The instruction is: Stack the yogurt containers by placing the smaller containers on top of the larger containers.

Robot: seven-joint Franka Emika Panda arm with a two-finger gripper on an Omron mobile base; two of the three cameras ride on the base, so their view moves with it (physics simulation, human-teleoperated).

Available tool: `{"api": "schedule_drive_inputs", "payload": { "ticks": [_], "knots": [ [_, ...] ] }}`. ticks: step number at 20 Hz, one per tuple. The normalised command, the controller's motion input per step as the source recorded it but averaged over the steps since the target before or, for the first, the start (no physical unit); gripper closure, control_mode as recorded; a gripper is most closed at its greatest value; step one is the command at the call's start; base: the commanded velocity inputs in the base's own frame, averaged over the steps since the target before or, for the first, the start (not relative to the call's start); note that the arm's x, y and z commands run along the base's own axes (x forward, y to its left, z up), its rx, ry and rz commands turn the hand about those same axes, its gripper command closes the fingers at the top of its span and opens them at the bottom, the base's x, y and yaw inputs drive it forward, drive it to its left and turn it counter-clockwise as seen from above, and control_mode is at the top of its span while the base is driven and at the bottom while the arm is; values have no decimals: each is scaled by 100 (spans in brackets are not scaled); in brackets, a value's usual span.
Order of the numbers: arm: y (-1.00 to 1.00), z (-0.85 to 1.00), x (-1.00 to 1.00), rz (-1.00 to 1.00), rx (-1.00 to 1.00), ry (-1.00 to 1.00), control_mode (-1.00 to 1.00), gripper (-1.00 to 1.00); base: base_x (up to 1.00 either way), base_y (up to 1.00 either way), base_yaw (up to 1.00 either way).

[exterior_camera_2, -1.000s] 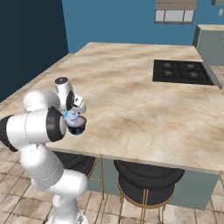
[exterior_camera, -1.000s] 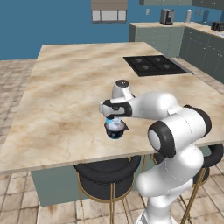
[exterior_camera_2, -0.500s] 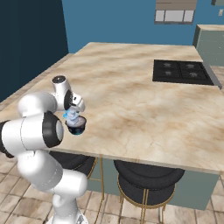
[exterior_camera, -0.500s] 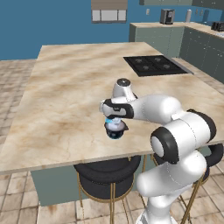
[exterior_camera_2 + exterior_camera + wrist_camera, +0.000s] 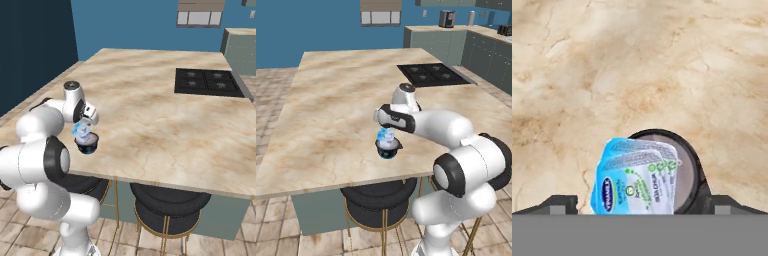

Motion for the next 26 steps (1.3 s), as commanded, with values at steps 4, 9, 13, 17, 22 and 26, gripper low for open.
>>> {"api": "schedule_drive_inputs", "payload": {
  "ticks": [4,9,13,17,22,26],
  "knots": [
    [-28,36,-18,3,11,-2,-100,-100,0,0,0],
    [-34,41,-26,2,12,-1,-100,-100,0,0,0],
    [-42,37,-40,2,15,-5,-100,-100,0,0,0],
    [-41,38,-44,1,15,-4,-100,-100,0,0,0],
    [-45,37,-42,1,16,-5,-100,-100,0,0,0],
    [-52,31,-42,0,16,-6,-100,-100,0,0,0]
  ]
}}
